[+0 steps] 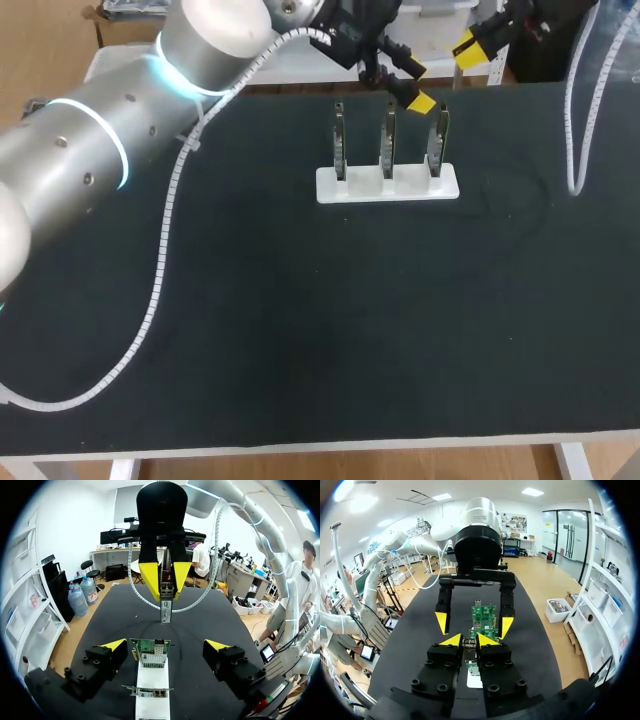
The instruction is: Pick up the optical module with the left hand, and insert it into the network port with the right hand.
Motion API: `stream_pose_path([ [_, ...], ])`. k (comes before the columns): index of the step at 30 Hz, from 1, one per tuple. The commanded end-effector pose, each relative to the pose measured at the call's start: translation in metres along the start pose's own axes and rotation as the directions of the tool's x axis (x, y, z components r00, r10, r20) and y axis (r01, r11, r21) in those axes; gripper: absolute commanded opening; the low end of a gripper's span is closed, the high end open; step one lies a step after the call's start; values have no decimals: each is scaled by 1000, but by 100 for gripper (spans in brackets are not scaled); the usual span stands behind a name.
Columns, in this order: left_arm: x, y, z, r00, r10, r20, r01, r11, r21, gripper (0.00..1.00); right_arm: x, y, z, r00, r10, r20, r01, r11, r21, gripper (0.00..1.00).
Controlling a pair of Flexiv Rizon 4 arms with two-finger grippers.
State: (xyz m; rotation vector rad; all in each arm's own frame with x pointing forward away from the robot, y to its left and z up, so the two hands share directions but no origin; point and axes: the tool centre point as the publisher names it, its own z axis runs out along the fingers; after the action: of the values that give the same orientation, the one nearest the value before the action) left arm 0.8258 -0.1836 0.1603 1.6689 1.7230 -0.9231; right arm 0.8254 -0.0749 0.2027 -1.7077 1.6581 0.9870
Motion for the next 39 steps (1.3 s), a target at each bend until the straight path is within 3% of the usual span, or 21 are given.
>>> stream_pose_path([
  [1,-4,10,2,1000,-2,-11,3,999,45,100,-1,-8,-1,1000,-2,1,2,905,-425,0],
  [39,-4,10,2,1000,-2,-11,3,999,45,100,11,-16,20,1000,-7,11,12,846,-533,0],
])
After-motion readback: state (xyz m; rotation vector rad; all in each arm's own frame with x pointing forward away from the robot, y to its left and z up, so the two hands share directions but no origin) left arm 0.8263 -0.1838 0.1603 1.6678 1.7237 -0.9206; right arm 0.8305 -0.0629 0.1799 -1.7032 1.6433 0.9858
